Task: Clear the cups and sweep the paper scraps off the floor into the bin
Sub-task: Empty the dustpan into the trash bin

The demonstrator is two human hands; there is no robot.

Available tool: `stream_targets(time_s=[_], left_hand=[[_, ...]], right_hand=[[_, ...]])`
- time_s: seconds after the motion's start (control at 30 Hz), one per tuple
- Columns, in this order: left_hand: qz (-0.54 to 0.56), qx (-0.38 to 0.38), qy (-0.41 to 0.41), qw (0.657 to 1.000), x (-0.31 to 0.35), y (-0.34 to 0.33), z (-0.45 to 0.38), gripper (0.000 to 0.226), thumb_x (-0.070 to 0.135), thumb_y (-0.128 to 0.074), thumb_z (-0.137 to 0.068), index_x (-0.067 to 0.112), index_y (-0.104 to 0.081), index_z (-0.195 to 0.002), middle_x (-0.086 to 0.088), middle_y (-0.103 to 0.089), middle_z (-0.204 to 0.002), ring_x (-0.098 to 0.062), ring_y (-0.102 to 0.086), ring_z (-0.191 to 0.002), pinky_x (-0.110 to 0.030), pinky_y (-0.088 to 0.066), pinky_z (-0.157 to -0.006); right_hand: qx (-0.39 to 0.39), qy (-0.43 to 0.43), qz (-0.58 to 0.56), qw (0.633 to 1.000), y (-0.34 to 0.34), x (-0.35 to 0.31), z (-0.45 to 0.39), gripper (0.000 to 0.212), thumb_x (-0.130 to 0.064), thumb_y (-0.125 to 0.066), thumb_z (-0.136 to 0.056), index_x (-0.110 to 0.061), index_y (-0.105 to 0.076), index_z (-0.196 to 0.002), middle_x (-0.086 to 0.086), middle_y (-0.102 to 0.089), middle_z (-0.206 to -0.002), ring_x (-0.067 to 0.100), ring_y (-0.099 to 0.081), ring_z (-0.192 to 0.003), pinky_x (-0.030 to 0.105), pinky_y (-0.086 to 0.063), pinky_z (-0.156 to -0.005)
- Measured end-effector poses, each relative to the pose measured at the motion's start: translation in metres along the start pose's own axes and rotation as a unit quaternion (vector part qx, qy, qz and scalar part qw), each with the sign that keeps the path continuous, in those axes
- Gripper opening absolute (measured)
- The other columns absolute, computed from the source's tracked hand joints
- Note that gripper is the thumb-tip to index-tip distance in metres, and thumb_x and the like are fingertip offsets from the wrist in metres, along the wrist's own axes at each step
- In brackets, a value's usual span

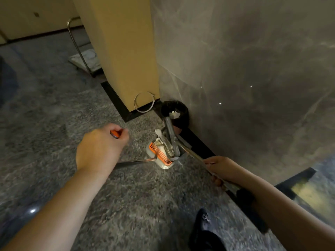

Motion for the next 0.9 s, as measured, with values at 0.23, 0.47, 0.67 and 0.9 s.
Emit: stream_targets(time_s=[0.23,0.47,0.67,0.9], left_hand=[[-0.002,0.039,0.010,0.999,0.062,-0.047,-0.118,0.022,0.041,-0.063,-0.089,0.022,-0.070,-0.081,0.004,-0.060,-0.060,-0.027,-0.061,-0.063,-0.036,-0.053,-0.057],[-0.011,0.064,-0.005,0.998,0.106,-0.075,-0.223,0.022,0.040,-0.066,-0.090,0.019,-0.072,-0.090,0.003,-0.061,-0.063,-0.025,-0.060,-0.062,-0.034,-0.050,-0.055],[-0.060,0.052,-0.040,0.996,0.141,-0.111,-0.308,0.020,0.039,-0.066,-0.090,0.019,-0.071,-0.090,0.001,-0.058,-0.063,-0.024,-0.054,-0.059,-0.029,-0.044,-0.052],[-0.115,0.025,-0.084,0.990,0.182,-0.155,-0.354,0.023,0.040,-0.067,-0.089,0.017,-0.071,-0.092,-0.007,-0.063,-0.066,-0.031,-0.059,-0.059,-0.036,-0.051,-0.053]], right_hand=[[-0.018,0.023,-0.018,0.999,0.086,-0.082,-0.112,0.030,-0.012,-0.043,-0.100,-0.011,-0.051,-0.128,0.010,-0.052,-0.062,0.013,-0.045,-0.037,0.016,-0.033,-0.030],[-0.029,0.029,-0.061,0.997,0.143,-0.141,-0.215,0.025,-0.015,-0.042,-0.099,-0.023,-0.051,-0.121,0.010,-0.051,-0.058,0.011,-0.043,-0.033,0.019,-0.034,-0.036],[-0.035,0.032,-0.070,0.996,0.178,-0.173,-0.288,0.020,-0.017,-0.044,-0.099,-0.022,-0.054,-0.115,0.010,-0.052,-0.057,0.011,-0.044,-0.033,0.020,-0.036,-0.039],[-0.054,0.023,-0.058,0.997,0.216,-0.176,-0.335,0.031,-0.016,-0.038,-0.101,-0.019,-0.047,-0.130,0.011,-0.052,-0.064,0.009,-0.043,-0.034,0.021,-0.036,-0.036]])
Point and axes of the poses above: each hand's wrist, its own z-axis away from the middle knuckle, its own y-axis out of the back of the hand, x = y × z, the point moved 7 cm from there along -z, towards the middle knuckle
